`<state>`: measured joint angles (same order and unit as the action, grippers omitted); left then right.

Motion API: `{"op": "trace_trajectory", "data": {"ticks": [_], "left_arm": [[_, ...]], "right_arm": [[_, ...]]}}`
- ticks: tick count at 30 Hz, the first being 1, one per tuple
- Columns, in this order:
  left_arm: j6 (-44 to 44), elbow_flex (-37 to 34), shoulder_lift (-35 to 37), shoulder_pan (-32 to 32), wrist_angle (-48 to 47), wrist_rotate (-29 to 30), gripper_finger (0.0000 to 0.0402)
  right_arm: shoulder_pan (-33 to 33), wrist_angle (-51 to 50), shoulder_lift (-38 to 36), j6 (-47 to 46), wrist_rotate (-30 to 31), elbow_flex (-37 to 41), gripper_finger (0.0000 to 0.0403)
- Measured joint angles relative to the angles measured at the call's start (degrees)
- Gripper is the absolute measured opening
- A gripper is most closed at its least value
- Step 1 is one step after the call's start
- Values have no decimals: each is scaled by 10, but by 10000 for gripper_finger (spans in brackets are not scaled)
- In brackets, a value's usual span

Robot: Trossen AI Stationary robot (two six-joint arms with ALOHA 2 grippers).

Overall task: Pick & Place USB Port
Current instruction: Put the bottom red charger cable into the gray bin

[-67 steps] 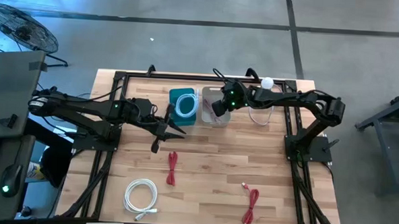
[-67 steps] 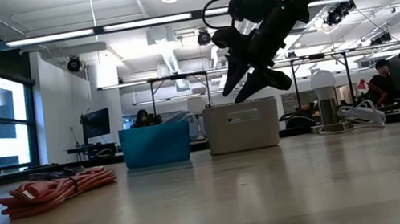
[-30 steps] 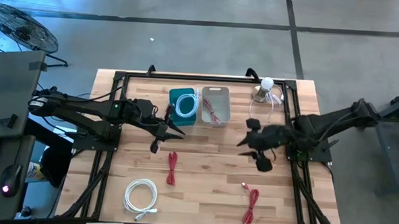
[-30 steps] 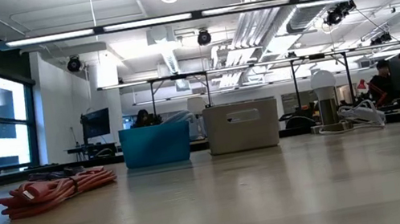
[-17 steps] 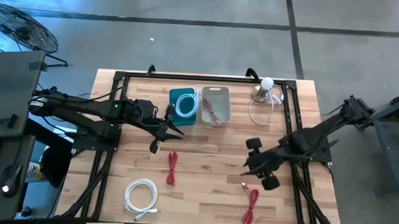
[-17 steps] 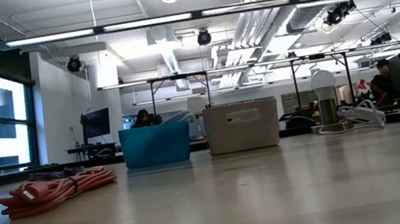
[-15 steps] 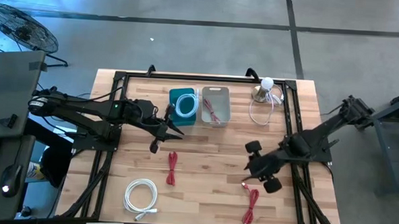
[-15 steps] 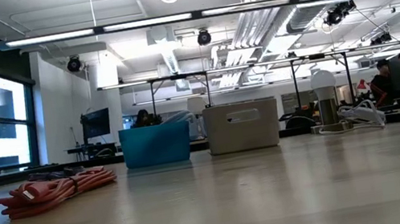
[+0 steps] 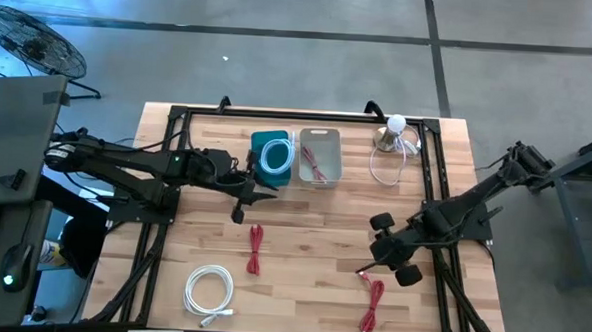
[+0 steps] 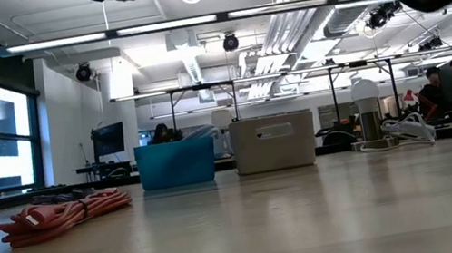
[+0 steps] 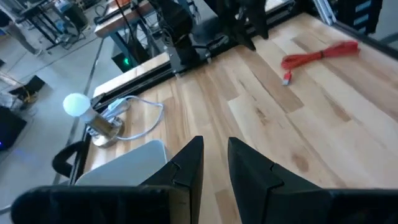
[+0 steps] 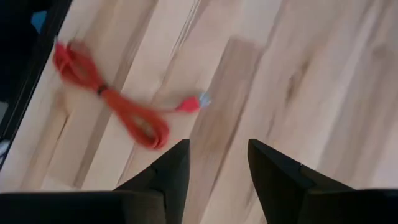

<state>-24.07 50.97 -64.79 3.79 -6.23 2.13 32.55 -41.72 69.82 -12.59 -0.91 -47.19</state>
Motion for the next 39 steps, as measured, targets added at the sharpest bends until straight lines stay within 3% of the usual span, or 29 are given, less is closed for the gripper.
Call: {"op": "trace_trajectory", "data": {"ticks": [11,22,39], "left_arm": [[49,0,-69,0,63,0,72],[72,0,-92,8,97,3,72],[84,0,-92,102,96,121,72]], "right_arm": [[57,8,13,-39,-9,20,207],[77,25,118,45,-25,20,216],[103,30,132,111,7,-65,216]]}}
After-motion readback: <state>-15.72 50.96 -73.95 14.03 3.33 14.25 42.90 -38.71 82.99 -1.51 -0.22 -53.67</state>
